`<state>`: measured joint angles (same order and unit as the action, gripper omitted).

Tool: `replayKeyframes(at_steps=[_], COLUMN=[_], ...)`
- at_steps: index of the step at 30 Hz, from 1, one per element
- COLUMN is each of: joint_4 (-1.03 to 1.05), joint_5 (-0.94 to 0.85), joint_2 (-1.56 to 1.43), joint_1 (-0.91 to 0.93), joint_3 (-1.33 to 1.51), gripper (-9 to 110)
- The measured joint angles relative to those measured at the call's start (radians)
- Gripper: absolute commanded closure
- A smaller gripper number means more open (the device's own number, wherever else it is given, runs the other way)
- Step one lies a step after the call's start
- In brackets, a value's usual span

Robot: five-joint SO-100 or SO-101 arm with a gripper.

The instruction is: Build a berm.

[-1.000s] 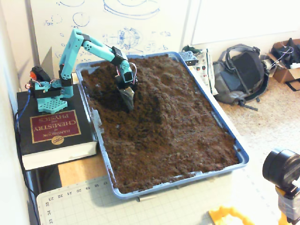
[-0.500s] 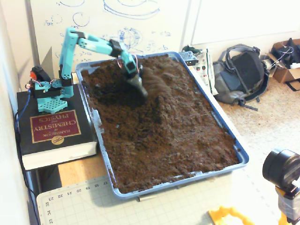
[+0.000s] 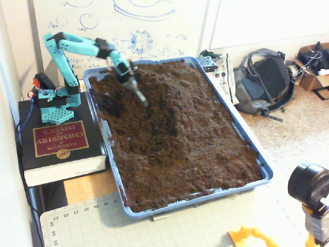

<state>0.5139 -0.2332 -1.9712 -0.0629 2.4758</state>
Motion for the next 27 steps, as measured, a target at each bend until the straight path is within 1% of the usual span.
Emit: replayKeyframes(at_steps=[4, 7, 9, 20, 23, 27], joint_4=[-0.012, -0.014, -0.014, -0.014, -0.037, -0.135], joint_5=[0.000, 0.011, 0.061, 0.460, 0.514, 0.538], joint_2=[-0.054, -0.058, -0.060, -0.052, -0.020, 0.037], joint_1=[-0.006, -0.066, -0.110, -0.413, -0.442, -0.446], joint_3=[0.130, 0.149, 0.149, 0.149, 0.149, 0.149], gripper=[101, 101, 101, 101, 101, 101])
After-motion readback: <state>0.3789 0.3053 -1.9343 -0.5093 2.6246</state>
